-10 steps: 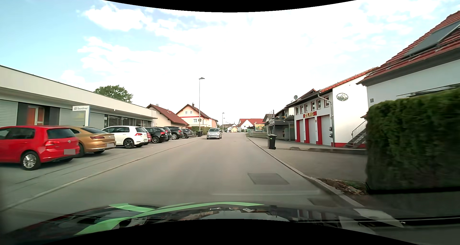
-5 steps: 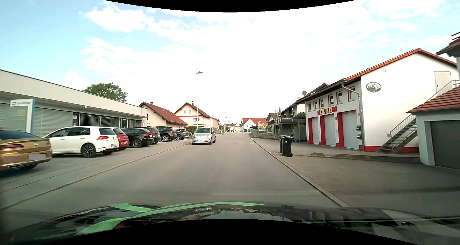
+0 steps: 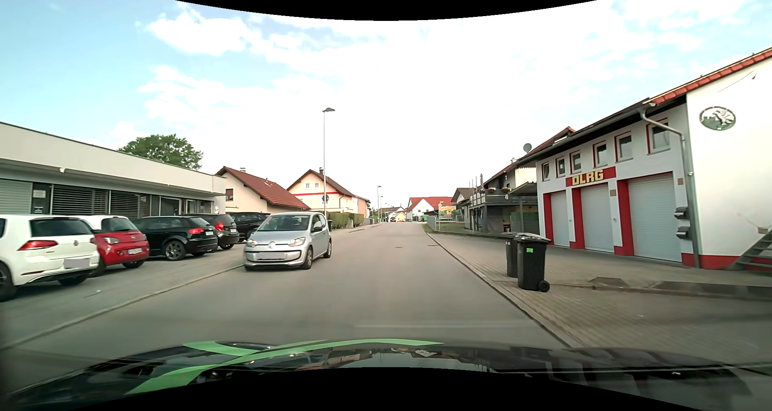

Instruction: Follow the waypoints while adhering to traffic rules and regulations

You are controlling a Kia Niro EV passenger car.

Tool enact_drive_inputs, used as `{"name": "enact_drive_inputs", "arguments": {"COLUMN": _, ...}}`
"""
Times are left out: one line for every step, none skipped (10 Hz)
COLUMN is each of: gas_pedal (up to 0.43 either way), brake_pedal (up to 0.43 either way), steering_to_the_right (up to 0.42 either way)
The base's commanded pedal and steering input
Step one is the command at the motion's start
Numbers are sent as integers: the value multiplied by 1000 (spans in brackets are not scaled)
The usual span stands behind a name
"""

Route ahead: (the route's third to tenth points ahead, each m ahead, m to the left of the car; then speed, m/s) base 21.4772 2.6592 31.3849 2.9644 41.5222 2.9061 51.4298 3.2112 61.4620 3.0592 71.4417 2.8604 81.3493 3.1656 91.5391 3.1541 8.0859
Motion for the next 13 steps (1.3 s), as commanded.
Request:
{"name": "enact_drive_inputs", "arguments": {"gas_pedal": 150, "brake_pedal": 0, "steering_to_the_right": -10}}
{"name": "enact_drive_inputs", "arguments": {"gas_pedal": 150, "brake_pedal": 0, "steering_to_the_right": -8}}
{"name": "enact_drive_inputs", "arguments": {"gas_pedal": 157, "brake_pedal": 0, "steering_to_the_right": -8}}
{"name": "enact_drive_inputs", "arguments": {"gas_pedal": 157, "brake_pedal": 0, "steering_to_the_right": -7}}
{"name": "enact_drive_inputs", "arguments": {"gas_pedal": 157, "brake_pedal": 0, "steering_to_the_right": -7}}
{"name": "enact_drive_inputs", "arguments": {"gas_pedal": 157, "brake_pedal": 0, "steering_to_the_right": -7}}
{"name": "enact_drive_inputs", "arguments": {"gas_pedal": 157, "brake_pedal": 0, "steering_to_the_right": -7}}
{"name": "enact_drive_inputs", "arguments": {"gas_pedal": 157, "brake_pedal": 0, "steering_to_the_right": -7}}
{"name": "enact_drive_inputs", "arguments": {"gas_pedal": 157, "brake_pedal": 0, "steering_to_the_right": -6}}
{"name": "enact_drive_inputs", "arguments": {"gas_pedal": 157, "brake_pedal": 0, "steering_to_the_right": -6}}
{"name": "enact_drive_inputs", "arguments": {"gas_pedal": 150, "brake_pedal": 0, "steering_to_the_right": -5}}
{"name": "enact_drive_inputs", "arguments": {"gas_pedal": 150, "brake_pedal": 0, "steering_to_the_right": -4}}
{"name": "enact_drive_inputs", "arguments": {"gas_pedal": 150, "brake_pedal": 0, "steering_to_the_right": -5}}
